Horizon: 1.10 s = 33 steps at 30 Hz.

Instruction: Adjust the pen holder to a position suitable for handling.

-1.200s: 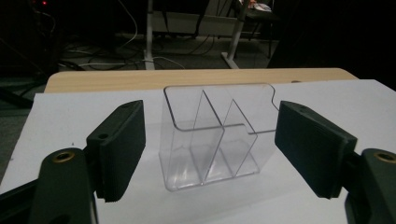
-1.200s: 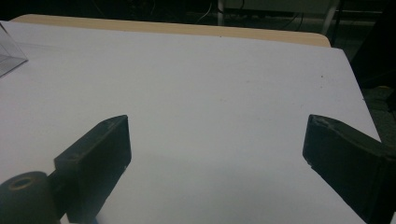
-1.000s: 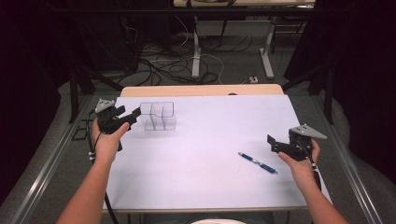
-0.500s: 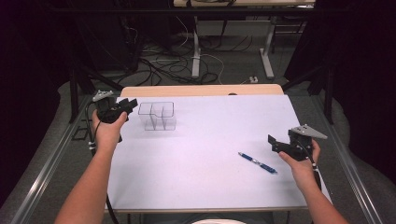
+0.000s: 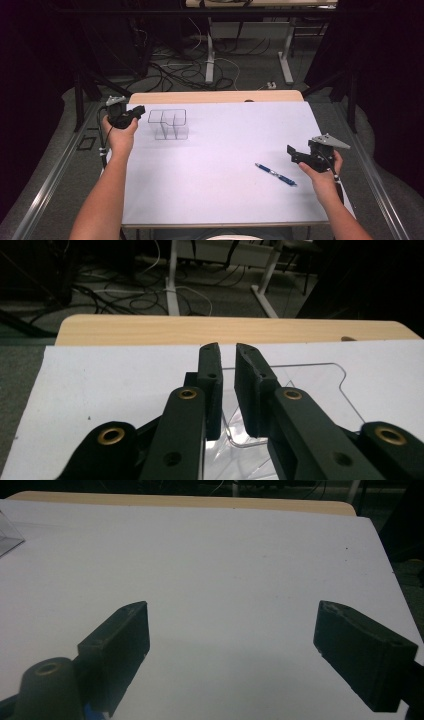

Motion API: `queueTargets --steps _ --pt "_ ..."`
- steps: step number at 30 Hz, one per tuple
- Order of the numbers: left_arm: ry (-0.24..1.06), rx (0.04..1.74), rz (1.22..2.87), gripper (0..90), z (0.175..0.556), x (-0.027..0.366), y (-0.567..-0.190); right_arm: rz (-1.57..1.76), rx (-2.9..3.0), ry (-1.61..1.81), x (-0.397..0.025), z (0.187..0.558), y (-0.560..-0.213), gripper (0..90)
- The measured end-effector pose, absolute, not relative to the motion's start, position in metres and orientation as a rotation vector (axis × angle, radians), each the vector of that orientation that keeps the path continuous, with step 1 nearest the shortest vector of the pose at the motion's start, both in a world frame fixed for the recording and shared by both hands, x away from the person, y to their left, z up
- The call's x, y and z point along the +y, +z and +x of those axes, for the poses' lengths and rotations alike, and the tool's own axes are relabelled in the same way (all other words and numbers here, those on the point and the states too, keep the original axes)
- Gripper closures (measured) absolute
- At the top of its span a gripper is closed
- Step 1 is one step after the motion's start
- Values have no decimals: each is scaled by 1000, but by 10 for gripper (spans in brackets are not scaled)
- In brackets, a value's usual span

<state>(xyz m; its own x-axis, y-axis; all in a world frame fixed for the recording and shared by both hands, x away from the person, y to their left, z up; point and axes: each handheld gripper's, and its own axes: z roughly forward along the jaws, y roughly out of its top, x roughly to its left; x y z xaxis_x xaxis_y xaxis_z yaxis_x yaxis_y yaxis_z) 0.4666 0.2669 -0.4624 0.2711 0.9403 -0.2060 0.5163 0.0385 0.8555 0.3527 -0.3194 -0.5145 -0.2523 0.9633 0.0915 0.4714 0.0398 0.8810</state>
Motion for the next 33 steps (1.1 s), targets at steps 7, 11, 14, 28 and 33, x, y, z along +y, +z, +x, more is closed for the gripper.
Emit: queueTargets --steps 7,11,14,28,33 --pt "573 1386 1634 900 476 268 -473 1451 1781 1152 -320 354 -517 144" --pt "565 1384 1667 900 481 267 -479 1459 1776 1154 -320 354 -517 144" --pt "554 1376 1675 900 483 265 -483 1460 1778 1156 -320 354 -516 144" --pt "515 1375 1680 900 491 267 -497 1471 1782 1158 -318 354 -518 145" --pt "494 1356 1668 900 494 269 -505 1462 1781 1157 -320 354 -518 145"
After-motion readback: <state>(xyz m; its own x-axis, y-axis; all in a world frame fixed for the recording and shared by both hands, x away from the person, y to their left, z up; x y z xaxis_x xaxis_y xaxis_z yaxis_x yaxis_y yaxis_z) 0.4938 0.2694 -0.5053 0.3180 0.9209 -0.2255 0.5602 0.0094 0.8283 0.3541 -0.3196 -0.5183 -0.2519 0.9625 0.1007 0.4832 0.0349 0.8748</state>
